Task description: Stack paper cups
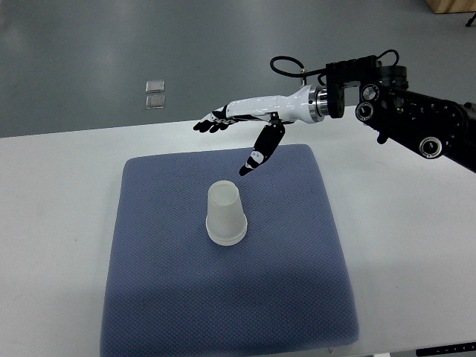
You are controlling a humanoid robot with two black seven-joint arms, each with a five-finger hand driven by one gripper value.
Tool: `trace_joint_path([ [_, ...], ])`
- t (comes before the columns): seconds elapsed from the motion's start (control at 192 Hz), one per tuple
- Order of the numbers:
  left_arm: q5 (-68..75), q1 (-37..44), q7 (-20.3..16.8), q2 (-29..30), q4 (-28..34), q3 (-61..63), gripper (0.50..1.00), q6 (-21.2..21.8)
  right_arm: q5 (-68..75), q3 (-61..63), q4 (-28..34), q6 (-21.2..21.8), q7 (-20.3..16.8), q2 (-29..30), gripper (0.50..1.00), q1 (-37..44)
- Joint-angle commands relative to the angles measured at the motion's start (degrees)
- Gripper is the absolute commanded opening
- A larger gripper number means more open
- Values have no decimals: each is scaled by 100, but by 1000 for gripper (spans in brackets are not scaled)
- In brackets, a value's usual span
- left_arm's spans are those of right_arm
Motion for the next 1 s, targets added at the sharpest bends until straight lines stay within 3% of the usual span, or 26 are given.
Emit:
trace_joint_path([
  [0.0, 0, 0, 0, 0, 0, -3, 1000, -1, 848, 191, -336, -24, -8, -48, 924, -211],
  [0.261, 0, 0, 0, 0, 0, -3, 1000, -1, 3310, 191, -1039, -59, -123, -294, 924, -598],
  [0.443, 0, 0, 0, 0, 0, -3, 1000, -1, 4900, 191, -1892, -235, -825, -232, 924, -800],
  [0.647, 0, 0, 0, 0, 0, -3, 1000, -1, 6315, 191, -1971, -253, -1845, -294, 924, -994],
  [0.996, 0, 0, 0, 0, 0, -3, 1000, -1, 8144, 191, -2006, -604, -1959, -303, 924, -1319],
])
